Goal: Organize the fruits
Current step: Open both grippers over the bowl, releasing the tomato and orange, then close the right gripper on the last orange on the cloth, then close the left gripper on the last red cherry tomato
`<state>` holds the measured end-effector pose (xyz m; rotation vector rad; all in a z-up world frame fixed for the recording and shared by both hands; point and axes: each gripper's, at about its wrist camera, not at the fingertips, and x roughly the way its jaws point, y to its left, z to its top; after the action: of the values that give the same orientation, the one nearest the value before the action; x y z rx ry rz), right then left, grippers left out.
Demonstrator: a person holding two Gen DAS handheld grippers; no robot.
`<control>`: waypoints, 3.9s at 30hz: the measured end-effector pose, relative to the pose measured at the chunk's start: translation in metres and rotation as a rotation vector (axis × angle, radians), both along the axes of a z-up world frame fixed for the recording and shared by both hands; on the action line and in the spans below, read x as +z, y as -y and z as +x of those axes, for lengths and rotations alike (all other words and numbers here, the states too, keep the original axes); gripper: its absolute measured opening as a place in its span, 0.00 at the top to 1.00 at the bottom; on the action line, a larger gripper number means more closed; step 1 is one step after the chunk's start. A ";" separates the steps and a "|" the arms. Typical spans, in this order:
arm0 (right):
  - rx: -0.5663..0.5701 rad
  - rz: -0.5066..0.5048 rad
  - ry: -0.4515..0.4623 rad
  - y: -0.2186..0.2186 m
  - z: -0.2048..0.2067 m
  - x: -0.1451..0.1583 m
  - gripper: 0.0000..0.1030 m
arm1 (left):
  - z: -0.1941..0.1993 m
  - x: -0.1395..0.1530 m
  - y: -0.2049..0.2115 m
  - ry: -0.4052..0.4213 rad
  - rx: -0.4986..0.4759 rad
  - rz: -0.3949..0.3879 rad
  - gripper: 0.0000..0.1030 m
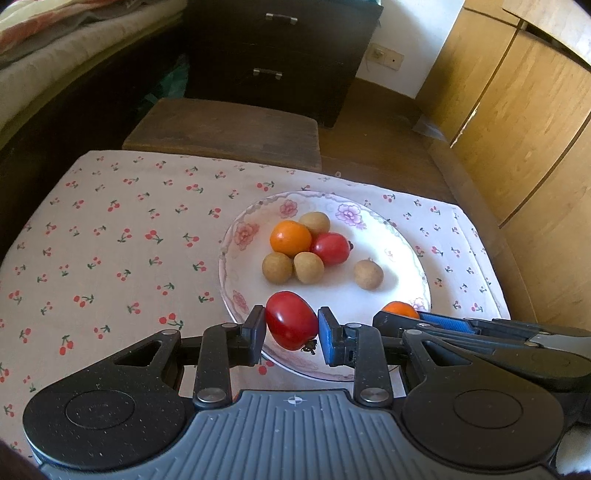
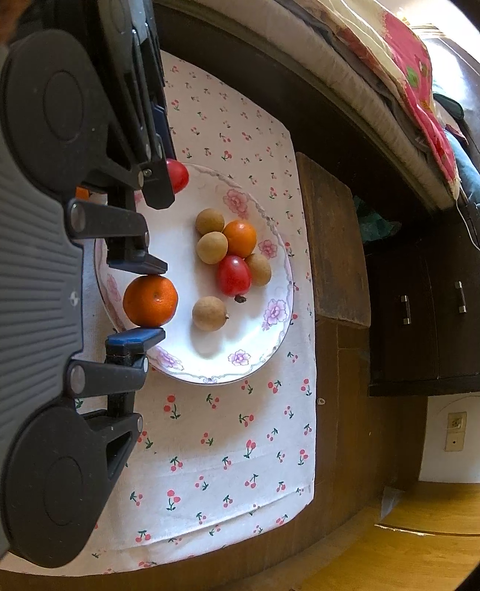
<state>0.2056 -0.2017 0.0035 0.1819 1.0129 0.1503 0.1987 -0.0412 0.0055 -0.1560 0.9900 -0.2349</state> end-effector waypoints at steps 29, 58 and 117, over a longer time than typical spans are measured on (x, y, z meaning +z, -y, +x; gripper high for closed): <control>-0.019 0.006 0.054 -0.001 -0.010 0.015 0.66 | -0.008 0.015 -0.010 0.027 0.025 -0.030 0.56; 0.147 0.028 -0.032 -0.063 -0.058 0.005 0.66 | -0.043 0.029 -0.062 0.022 0.068 -0.075 0.51; 0.083 -0.027 -0.096 -0.017 -0.051 -0.021 0.68 | -0.025 -0.031 -0.013 -0.103 -0.012 0.038 0.57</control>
<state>0.1550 -0.1843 -0.0173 0.1232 1.1183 0.2043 0.1737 -0.0285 -0.0251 -0.1285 1.0972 -0.2205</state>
